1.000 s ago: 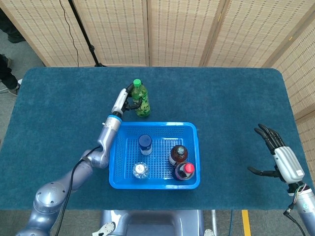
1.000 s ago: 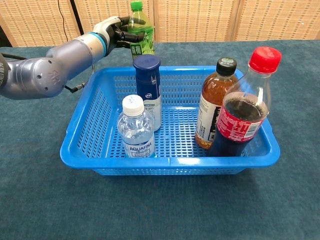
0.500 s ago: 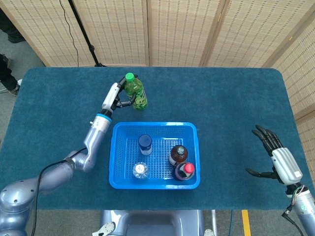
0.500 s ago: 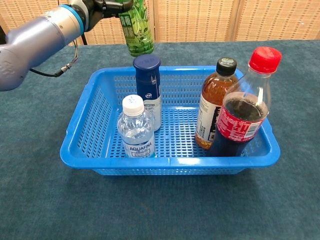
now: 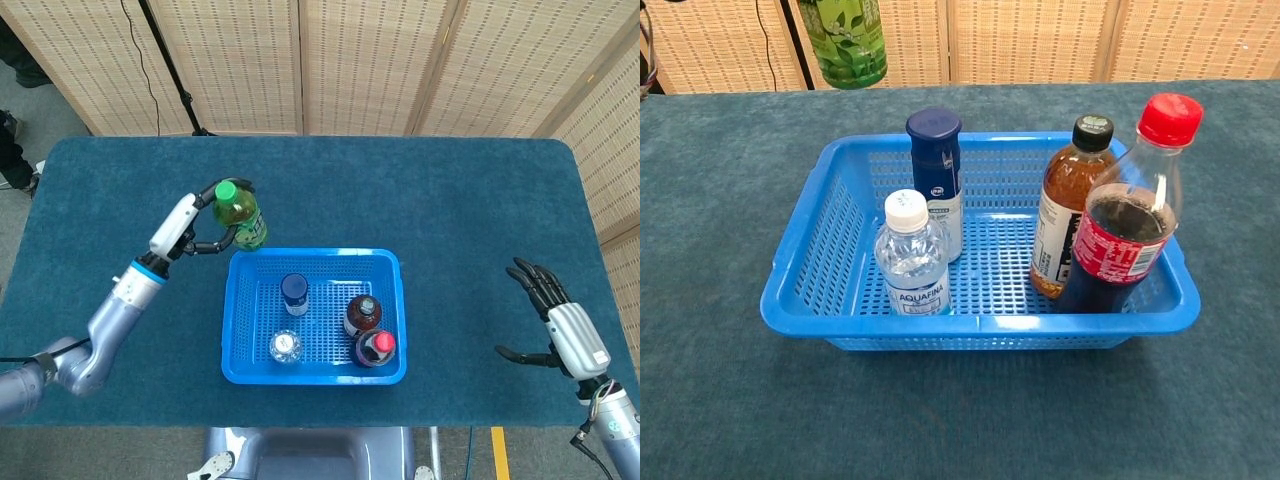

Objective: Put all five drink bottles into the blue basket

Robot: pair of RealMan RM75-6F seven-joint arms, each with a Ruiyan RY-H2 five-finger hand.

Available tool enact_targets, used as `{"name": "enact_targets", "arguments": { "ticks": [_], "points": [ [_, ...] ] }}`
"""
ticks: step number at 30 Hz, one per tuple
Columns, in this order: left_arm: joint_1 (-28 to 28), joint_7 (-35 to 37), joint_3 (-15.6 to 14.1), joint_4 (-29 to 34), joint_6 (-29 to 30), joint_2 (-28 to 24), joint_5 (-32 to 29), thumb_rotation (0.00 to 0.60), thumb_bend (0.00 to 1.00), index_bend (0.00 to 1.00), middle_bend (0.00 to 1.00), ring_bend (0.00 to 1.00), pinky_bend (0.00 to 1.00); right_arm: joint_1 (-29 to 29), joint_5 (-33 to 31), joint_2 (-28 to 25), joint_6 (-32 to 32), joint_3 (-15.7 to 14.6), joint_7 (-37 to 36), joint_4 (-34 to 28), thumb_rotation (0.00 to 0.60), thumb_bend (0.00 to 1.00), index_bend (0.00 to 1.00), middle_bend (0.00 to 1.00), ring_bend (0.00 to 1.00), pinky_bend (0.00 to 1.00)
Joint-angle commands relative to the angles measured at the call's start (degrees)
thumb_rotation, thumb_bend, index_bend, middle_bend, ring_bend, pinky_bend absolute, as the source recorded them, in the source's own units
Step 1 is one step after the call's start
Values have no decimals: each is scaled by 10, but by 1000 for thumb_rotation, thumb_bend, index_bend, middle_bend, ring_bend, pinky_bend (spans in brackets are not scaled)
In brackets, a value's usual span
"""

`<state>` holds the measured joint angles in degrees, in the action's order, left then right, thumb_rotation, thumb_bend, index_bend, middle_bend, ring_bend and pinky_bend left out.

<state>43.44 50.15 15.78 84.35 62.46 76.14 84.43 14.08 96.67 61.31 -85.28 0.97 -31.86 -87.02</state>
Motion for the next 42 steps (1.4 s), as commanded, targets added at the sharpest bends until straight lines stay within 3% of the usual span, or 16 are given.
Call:
{"name": "enact_targets", "arguments": {
  "ticks": [1,4,10,33,36,38,40,42],
  "points": [
    [-16,-4,-21,20,18,-15,24,600,627,514,431,369,370,0,2,0,-1,-1,1,-1,600,0,0,0,0,0],
    [-26,-20,-50,22,23,-2,41,600,626,514,431,367,370,-1,9,-1,-5,-3,1,-3,600,0,0,0,0,0],
    [-24,-22,-70,-4,17,33,46,600,625,512,431,365,370,-2,10,-3,-9,-4,-1,-3,600,0,0,0,0,0],
    [-12,-37,-97,-104,6,138,45,600,611,487,425,328,367,1,7,-2,-3,-5,0,-1,600,0,0,0,0,0],
    [-12,-48,-104,-125,7,152,50,600,581,420,320,208,256,1,7,-2,-2,-5,1,-1,600,0,0,0,0,0],
    [-11,-51,-110,-134,6,155,56,600,556,327,170,63,102,1,6,-2,-2,-5,2,0,600,0,0,0,0,0],
    [-10,-49,-115,-140,7,156,61,600,544,234,63,6,20,1,6,-1,-1,-5,2,-1,600,0,0,0,0,0],
    [-10,-45,-117,-143,10,156,65,600,536,134,7,0,0,1,6,-1,-1,-5,3,-1,600,0,0,0,0,0]
  ]
}}
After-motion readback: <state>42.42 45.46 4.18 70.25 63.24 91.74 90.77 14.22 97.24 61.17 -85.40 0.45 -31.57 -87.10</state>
